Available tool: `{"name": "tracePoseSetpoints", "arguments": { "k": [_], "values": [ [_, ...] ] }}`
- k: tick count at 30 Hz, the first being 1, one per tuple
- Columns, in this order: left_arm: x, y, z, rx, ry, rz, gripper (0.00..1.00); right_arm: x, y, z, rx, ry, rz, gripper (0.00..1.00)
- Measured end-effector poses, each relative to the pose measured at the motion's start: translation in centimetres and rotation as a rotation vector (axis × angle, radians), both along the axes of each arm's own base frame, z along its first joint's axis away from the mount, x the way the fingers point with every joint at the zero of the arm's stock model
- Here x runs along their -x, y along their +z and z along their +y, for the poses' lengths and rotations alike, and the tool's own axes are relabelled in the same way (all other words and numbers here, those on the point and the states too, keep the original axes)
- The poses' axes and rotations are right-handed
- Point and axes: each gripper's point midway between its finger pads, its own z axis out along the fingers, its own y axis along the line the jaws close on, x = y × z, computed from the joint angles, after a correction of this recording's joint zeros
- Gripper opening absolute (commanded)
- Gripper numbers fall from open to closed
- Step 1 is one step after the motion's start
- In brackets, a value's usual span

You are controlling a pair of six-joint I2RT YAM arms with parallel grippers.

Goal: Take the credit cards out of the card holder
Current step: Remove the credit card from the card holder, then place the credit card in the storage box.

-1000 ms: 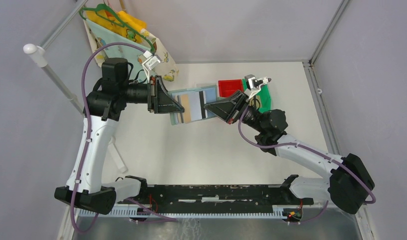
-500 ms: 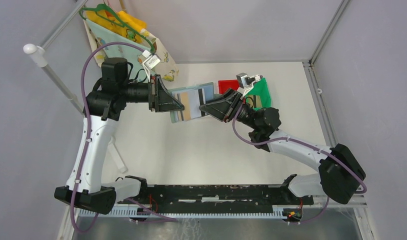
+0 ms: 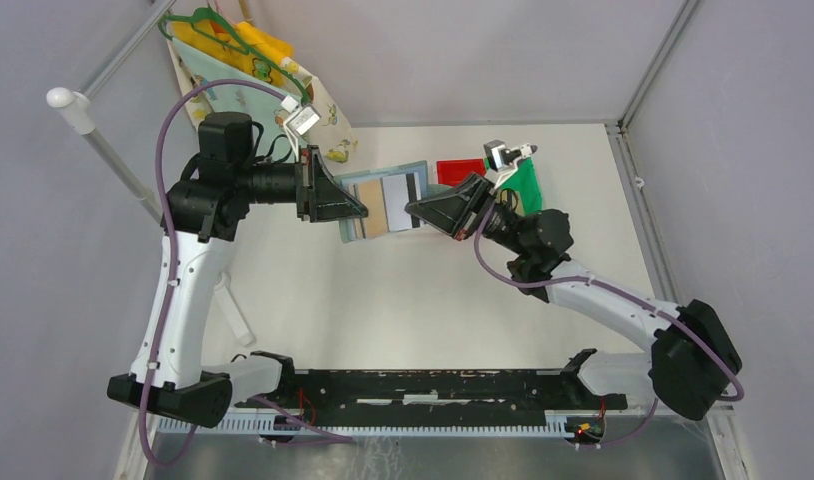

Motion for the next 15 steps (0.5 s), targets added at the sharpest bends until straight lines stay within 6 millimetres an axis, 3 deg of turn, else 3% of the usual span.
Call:
{"name": "tracePoseSetpoints", "arguments": {
  "k": [8, 11, 15],
  "values": [
    [-0.4, 0.2, 0.3, -0.029, 0.035, -0.035, 0.02, -1.1, 1.7, -4.5, 0.023, -0.141, -0.081, 0.00],
    [-0.5, 0.1, 0.4, -0.034, 0.038, -0.039, 0.02, -2.5, 0.7, -5.9, 0.059, -0.187, -0.064, 0.00],
    [-0.7, -0.1, 0.4, -0.043, 0.049, -0.044, 0.02, -6.9, -2.2, -9.2, 0.182, -0.340, 0.007, 0.00]
  ]
}}
